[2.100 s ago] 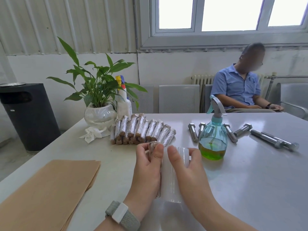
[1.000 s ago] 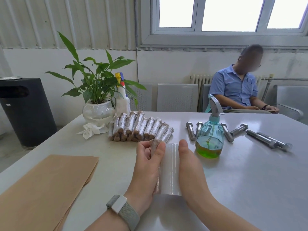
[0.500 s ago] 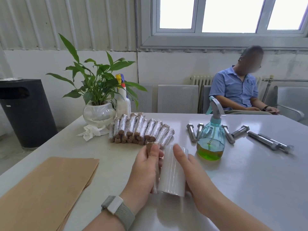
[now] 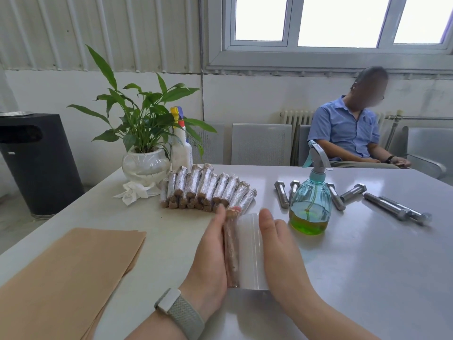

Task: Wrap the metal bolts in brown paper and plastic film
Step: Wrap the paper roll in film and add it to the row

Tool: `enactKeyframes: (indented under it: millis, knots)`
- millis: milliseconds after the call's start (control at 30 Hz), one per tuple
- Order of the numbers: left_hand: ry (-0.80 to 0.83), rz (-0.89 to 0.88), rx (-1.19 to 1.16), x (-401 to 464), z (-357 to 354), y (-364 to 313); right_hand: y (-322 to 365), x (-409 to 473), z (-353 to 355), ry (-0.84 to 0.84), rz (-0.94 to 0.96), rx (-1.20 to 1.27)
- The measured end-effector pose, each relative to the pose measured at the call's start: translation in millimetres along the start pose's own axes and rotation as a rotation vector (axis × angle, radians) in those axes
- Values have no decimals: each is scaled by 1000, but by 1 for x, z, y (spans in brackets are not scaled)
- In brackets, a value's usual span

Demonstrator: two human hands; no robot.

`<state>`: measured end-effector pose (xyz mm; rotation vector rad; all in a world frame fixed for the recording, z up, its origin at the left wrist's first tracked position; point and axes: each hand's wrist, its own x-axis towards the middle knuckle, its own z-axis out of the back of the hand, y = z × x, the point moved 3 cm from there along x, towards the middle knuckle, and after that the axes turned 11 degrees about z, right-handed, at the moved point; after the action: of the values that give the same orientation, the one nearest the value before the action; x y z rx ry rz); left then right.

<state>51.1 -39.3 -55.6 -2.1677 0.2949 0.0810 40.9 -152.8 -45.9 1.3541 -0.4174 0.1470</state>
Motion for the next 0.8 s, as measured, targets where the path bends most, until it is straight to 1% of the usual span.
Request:
enactKeyframes:
  millis: [33,100,167,233,300,367,433,467,600,800]
  knots:
    - [24,36,-69,0,0,0,0,0,1,-5,-8,-24]
    - [20,54,-114,2,1,-1,0,2,4,-20,-18,-63]
    - [24,55,-74,2,1,-1,-1,4,5,-40,-51,-40]
    - [28,39,-14,2,0,-2,-3,6,5,-41,-112,53]
    - [-8,-20,95,4,3,-2,-8,5,4,39,-234,221]
    - [-66,-95,250,4,4,-3,-7,2,1,200,-329,392]
    - [-108,-169,352,5,5,-4,-6,1,-1,302,-295,452]
    - [-118,-209,391,5,6,-4,-7,1,-1,308,-258,452]
    - [-215,-357,508,7,9,-7,-5,4,-4,284,-170,438]
    - [-273,-369,484,6,7,-11,0,6,-2,147,1,236]
